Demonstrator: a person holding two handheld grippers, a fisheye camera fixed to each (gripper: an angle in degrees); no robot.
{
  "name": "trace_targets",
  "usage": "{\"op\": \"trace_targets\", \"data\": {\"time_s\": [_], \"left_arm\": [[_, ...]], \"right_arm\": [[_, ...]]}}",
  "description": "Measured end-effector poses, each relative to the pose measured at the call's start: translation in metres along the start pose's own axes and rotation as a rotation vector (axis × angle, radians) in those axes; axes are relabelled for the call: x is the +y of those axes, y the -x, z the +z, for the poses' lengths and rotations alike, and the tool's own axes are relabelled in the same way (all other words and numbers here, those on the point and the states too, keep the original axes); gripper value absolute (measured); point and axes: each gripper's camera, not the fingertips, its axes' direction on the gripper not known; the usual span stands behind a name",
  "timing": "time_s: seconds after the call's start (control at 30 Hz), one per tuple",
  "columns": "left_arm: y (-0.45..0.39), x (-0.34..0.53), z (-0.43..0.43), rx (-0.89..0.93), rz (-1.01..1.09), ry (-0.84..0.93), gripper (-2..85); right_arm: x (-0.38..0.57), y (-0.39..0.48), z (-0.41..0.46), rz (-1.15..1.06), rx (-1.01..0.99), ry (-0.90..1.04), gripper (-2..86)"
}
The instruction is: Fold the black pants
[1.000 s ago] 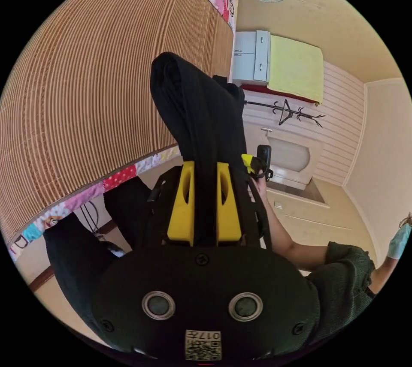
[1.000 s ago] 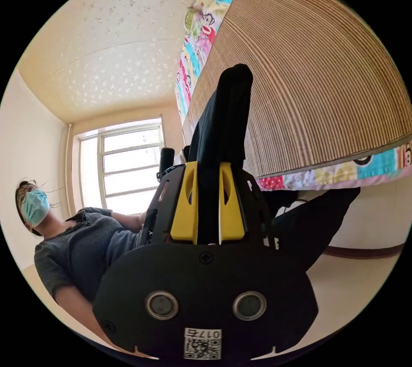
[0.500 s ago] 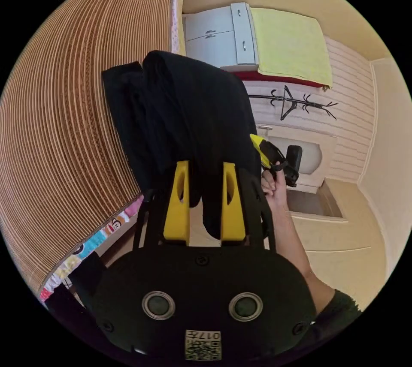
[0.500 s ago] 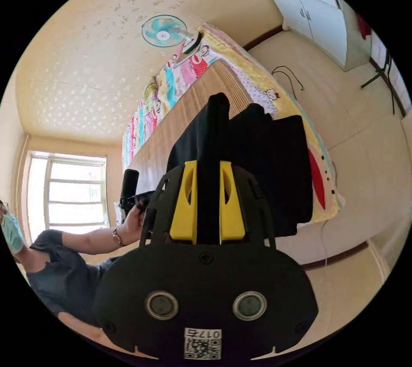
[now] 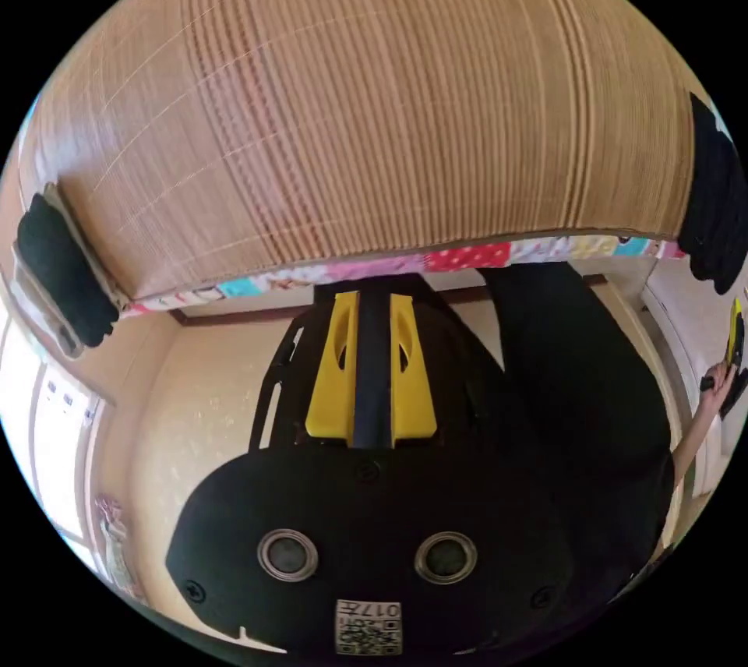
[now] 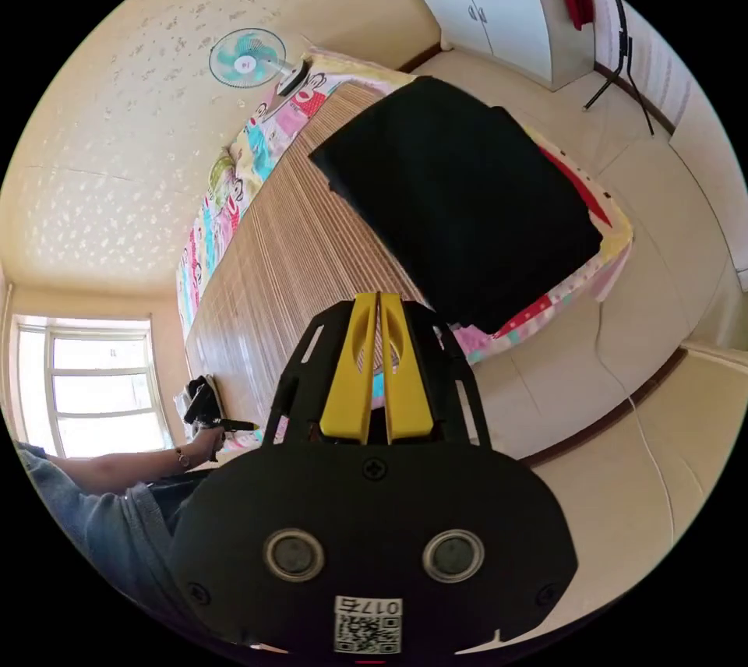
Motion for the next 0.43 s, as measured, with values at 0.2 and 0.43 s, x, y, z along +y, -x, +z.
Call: {"op": "trace_targets", "data": {"time_s": [0.2,0.43], "left_arm": [[0.185,0.176,0.035,0.181,-0.552,-0.027,7.4],[0.189,0.243,0.133,0.727,-0.700,-0.240,6.8]], "right_arm": [[0.040,0.083,0.097,-0.111,-0.082,0.249,0.4],[0.040,0.237,0.175,-0.348,-0.119,0.260,0.4]]}}
